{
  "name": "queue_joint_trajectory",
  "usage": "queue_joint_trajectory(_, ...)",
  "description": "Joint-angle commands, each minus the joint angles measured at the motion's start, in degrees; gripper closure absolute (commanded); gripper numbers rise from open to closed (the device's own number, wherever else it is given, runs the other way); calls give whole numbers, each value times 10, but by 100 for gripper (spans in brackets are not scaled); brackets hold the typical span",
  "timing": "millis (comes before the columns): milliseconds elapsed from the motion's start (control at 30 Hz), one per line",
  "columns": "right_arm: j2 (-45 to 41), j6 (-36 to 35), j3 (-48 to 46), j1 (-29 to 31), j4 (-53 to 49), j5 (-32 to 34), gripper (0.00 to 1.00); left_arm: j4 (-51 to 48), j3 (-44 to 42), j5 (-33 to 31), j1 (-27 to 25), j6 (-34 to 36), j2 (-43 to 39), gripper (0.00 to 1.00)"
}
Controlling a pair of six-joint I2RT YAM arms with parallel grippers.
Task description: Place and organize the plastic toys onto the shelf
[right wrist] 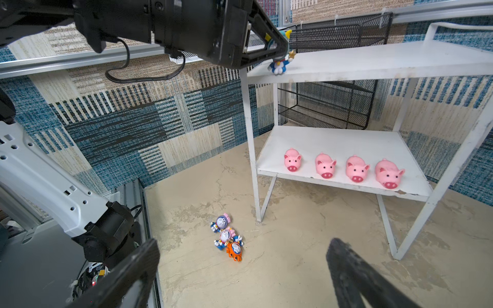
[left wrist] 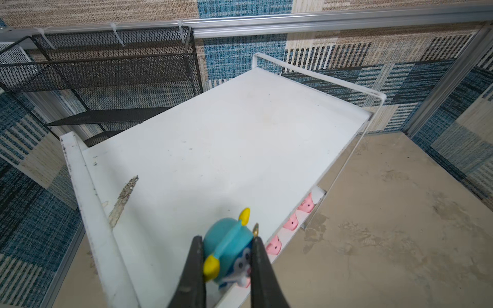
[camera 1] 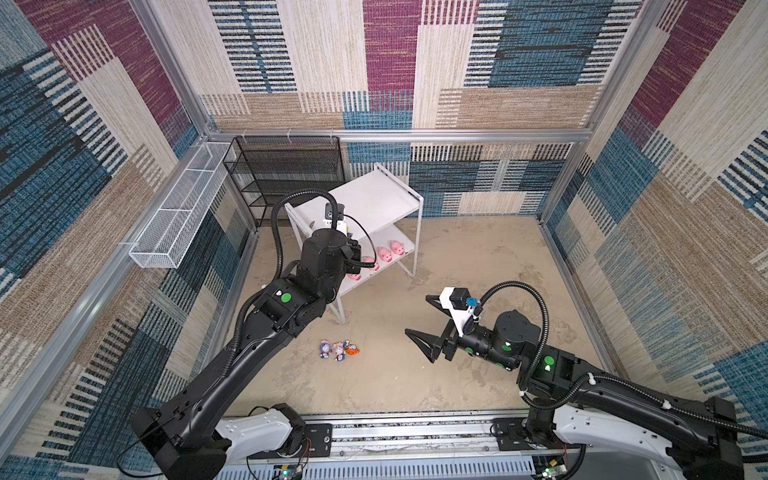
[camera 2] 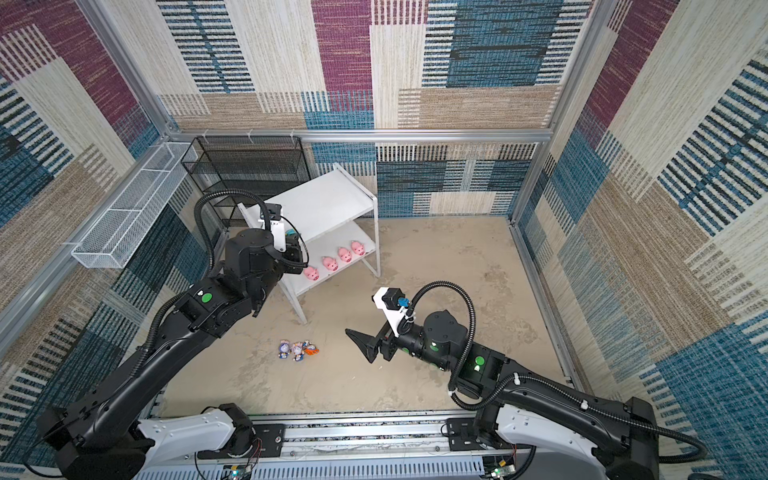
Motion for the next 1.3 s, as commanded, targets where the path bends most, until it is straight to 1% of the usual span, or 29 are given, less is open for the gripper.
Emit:
queue_joint_trajectory(0, -1, -3, -3, 1, 16, 9, 0, 42, -9, 17, 2, 2, -5, 100)
queue_joint_trajectory(200, -3, -3, -3, 1, 15, 13, 0, 56, -20, 21, 3, 2, -5, 100)
queue_joint_trajectory(333, 2, -3, -2, 1, 17, 13, 0, 51, -8, 24, 4, 8, -3, 100)
queue_joint_trajectory(433, 16, -10, 7, 1, 16, 11, 1, 48, -1, 43, 4, 17, -12, 100)
queue_joint_trajectory(500, 34, -17, 21, 0, 9, 6, 1, 40, 1, 68, 4, 29, -25, 100)
queue_joint_trajectory(600, 60, -27, 43, -1, -4, 4, 4, 15, 9, 137, 4, 49, -44, 100)
queue_joint_trajectory(667, 73, -36, 56, -9, -5, -12, 5, -5, 11, 200, 4, 57, -59, 100)
queue_joint_trajectory(700, 78, -38, 61, -15, -6, -24, 5, -12, 11, 220, 3, 58, -67, 100)
queue_joint_trajectory(833, 94, -45, 88, -47, -4, -79, 6, -32, -2, 338, 3, 39, -96, 100)
queue_joint_trajectory(933, 103, -57, 113, -58, -13, -97, 6, -29, -29, 420, 3, 20, -119, 100)
queue_joint_trajectory(967, 108, -59, 124, -65, -26, -102, 6, -25, -46, 437, 2, 13, -129, 100)
queue_joint_trajectory(1033, 113, -61, 142, -74, -55, -99, 6, -2, -94, 449, -2, -4, -152, 100)
queue_joint_trajectory(1100, 110, -55, 145, -84, -82, -81, 6, 22, -145, 448, -13, -16, -173, 100)
queue_joint_trajectory(1133, 104, -52, 141, -89, -89, -86, 7, 29, -162, 444, -22, -17, -180, 100)
queue_joint_trajectory(1167, 93, -49, 132, -93, -91, -93, 7, 35, -179, 434, -36, -16, -187, 100)
queue_joint_trajectory(1267, 61, -52, 105, -98, -86, -147, 7, 44, -212, 413, -79, -1, -198, 100)
